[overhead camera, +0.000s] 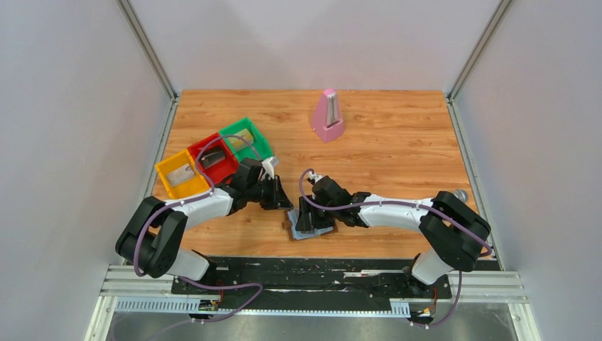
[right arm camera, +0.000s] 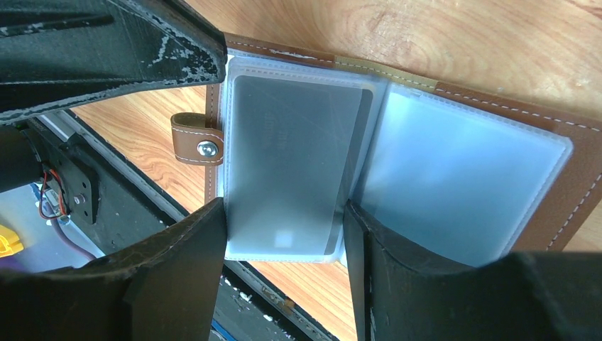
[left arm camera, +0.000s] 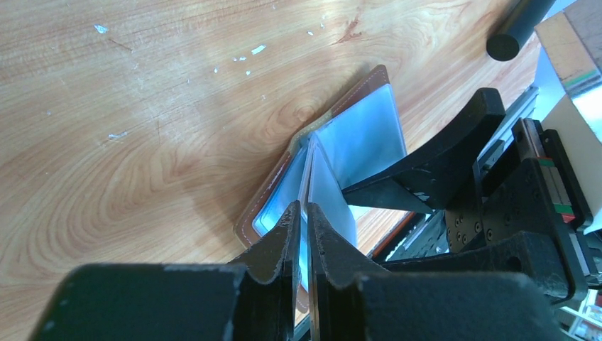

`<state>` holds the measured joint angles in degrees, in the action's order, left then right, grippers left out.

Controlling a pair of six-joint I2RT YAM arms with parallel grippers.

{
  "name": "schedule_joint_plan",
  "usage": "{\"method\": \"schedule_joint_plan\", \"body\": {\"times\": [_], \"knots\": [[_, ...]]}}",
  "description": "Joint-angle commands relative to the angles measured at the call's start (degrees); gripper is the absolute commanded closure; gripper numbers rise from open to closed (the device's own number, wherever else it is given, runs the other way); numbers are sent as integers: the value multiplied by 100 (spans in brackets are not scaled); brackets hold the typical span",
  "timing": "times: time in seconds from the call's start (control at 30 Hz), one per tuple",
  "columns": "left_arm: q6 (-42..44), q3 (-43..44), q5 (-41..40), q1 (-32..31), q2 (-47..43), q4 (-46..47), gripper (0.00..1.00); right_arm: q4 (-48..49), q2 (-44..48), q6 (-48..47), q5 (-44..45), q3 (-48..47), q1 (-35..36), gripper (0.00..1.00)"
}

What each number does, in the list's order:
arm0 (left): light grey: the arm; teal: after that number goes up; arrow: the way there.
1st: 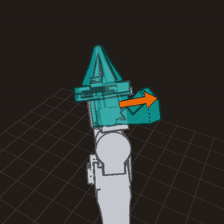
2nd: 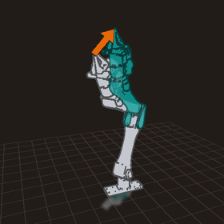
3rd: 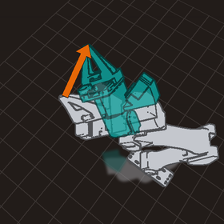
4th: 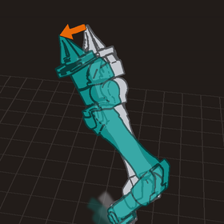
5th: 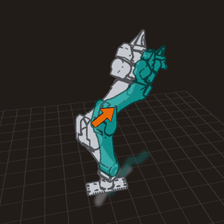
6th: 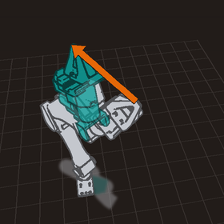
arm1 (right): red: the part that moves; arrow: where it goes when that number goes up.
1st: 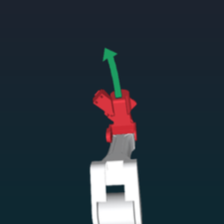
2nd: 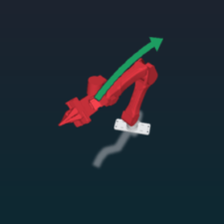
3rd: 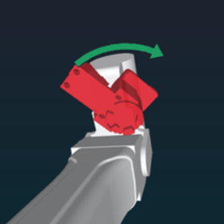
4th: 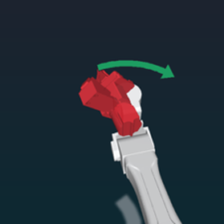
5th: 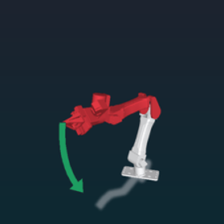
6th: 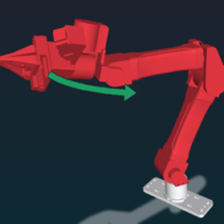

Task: Take the credit cards out of the card holder
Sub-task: Remove the credit card from the card holder.

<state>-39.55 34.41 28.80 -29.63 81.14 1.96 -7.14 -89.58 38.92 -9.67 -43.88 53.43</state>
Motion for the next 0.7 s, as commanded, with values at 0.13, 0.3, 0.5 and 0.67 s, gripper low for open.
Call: {"method": "schedule_joint_plan", "body": {"times": [0.13,0.3,0.5,0.67], "knots": [[141,-12,-73,-66,111,132,86,213,152,53,-74,10,-23,46],[158,-8,-85,-74,148,152,86,213,149,46,-71,2,-25,46],[141,-11,-62,-103,196,165,86,213,138,45,-60,2,-21,47],[136,-3,-130,-100,89,95,86,213,147,54,-28,19,-33,50]]}}
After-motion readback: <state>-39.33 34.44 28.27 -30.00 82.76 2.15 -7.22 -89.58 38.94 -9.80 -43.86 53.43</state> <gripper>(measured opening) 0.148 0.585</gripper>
